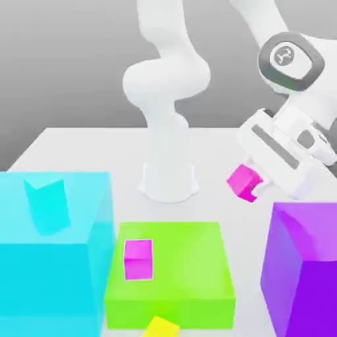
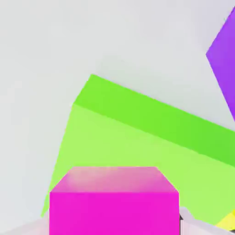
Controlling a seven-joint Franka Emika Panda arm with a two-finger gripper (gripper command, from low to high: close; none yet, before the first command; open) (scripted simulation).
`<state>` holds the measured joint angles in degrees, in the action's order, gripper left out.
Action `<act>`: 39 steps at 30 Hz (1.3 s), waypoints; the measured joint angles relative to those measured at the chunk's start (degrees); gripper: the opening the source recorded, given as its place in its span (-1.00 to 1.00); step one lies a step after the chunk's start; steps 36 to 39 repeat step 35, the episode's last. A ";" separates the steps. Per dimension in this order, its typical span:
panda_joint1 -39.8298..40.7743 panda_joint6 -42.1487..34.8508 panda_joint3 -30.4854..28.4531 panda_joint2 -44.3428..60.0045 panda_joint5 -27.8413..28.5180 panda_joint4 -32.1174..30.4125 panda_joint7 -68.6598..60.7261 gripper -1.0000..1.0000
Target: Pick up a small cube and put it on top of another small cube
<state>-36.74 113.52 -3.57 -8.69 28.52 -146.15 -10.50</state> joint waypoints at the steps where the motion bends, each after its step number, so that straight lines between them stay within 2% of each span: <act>1: 0.91 -0.16 -1.17 0.78 -1.25 1.34 -0.72 -1.00; 7: 8.68 0.03 -7.32 5.51 -9.16 9.25 -5.11 -1.00; 11: 10.20 7.49 -8.17 8.63 -14.28 9.75 0.55 -1.00; 21: 13.86 32.22 -9.97 18.04 -28.80 7.49 18.65 -1.00; 27: 18.85 33.39 -13.66 21.48 -35.11 11.11 22.74 -1.00; 31: 21.50 38.79 -11.83 28.38 -39.73 12.38 20.51 -1.00; 32: 22.10 40.25 -11.10 30.05 -40.67 12.55 19.88 1.00; 39: 22.10 40.25 -11.10 30.05 -40.67 12.55 19.87 1.00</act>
